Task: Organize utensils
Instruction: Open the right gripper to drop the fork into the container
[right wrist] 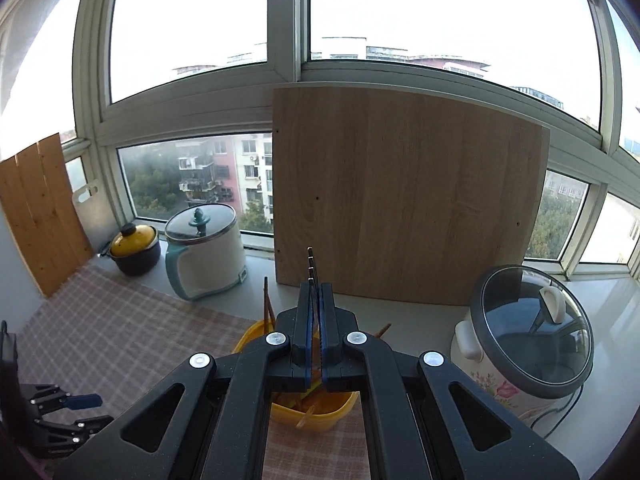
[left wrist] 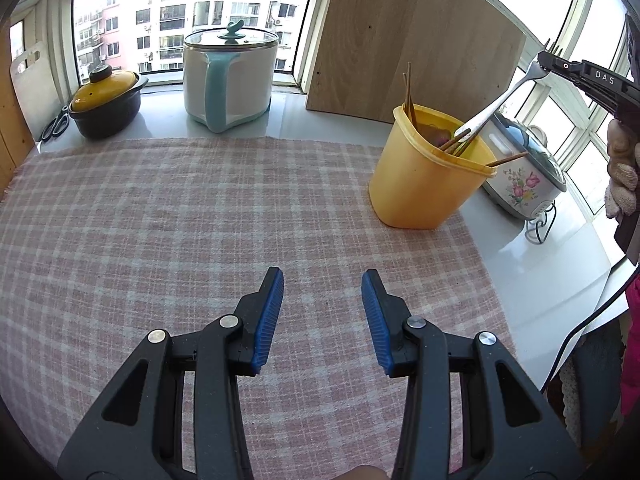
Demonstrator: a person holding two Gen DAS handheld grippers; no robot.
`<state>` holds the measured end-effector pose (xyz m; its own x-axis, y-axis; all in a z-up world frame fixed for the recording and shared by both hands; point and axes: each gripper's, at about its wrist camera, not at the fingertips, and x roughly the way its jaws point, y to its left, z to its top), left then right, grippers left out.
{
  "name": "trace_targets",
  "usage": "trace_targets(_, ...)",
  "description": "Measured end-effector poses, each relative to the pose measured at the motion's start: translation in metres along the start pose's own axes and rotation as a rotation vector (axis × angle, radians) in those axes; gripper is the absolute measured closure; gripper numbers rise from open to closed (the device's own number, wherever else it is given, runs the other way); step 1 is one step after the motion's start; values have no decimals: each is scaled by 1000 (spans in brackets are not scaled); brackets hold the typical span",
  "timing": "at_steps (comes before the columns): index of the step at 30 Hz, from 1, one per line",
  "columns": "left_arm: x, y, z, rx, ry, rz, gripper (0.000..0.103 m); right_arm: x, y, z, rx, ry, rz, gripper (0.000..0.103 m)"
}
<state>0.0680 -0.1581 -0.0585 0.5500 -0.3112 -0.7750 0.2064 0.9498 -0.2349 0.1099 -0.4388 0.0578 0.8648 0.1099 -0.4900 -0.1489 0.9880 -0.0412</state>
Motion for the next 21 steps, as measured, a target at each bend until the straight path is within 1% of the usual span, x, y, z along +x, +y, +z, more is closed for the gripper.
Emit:
trace_targets(2,1,0,0,0,1,0,62,6,-2,-1,-4,9,3,102)
trace_targets(7,1,-3,-1,10,3,-2,62,27,4,-12,-60,53,-32,102)
trace_targets(12,0,-7,0,21,1,-4,62,44,7,-26,-54,117,6,102)
trace_targets(17,-2,-11,0,33,0,-9,62,48,8,-35,-1,175,68,100)
trace_targets(19,-3,-14,0,40,-3,-12,62,48,8,-37,11,194,72,98)
trace_targets(21,-4,-17,1,50,-7,-16,62,44,9,-38,17,190,72,98)
